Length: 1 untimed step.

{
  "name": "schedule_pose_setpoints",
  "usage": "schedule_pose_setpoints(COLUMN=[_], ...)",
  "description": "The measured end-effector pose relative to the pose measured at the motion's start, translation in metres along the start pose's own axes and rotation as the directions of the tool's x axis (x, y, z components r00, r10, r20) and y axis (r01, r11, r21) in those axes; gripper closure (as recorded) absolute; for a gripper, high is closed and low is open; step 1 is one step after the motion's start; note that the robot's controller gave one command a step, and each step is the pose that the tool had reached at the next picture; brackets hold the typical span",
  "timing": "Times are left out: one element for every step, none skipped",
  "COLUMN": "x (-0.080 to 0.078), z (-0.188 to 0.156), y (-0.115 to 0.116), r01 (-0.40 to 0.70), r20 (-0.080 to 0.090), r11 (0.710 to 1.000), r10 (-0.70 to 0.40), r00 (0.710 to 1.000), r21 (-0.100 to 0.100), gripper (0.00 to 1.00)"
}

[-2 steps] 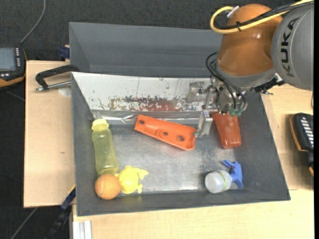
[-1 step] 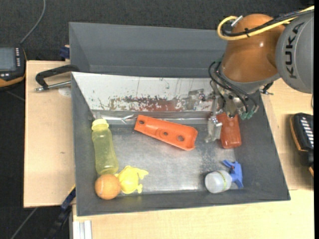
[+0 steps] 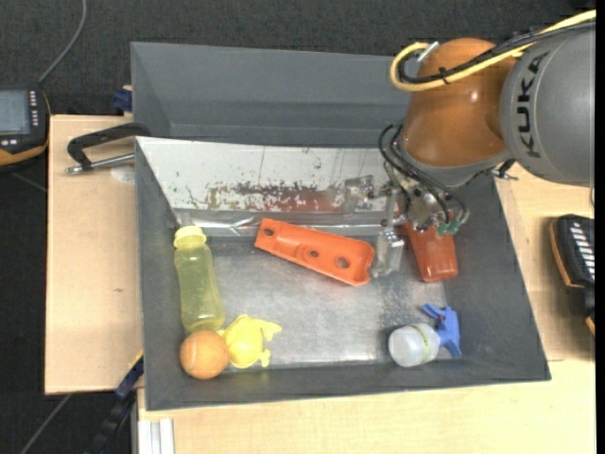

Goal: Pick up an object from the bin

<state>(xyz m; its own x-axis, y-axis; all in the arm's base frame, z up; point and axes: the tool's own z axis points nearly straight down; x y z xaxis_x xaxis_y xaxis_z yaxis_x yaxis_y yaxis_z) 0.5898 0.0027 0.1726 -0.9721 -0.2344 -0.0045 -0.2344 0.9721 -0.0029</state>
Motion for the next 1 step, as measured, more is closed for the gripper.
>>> schedule_pose_setpoints(x=[-0.0079], z=[0.0206], y=[0.0203], r01=[-0.152], r20=[0.000], r11=[0.988], r10=[0.152], r00=[0.988], r21=[-0.009], gripper=[0.00])
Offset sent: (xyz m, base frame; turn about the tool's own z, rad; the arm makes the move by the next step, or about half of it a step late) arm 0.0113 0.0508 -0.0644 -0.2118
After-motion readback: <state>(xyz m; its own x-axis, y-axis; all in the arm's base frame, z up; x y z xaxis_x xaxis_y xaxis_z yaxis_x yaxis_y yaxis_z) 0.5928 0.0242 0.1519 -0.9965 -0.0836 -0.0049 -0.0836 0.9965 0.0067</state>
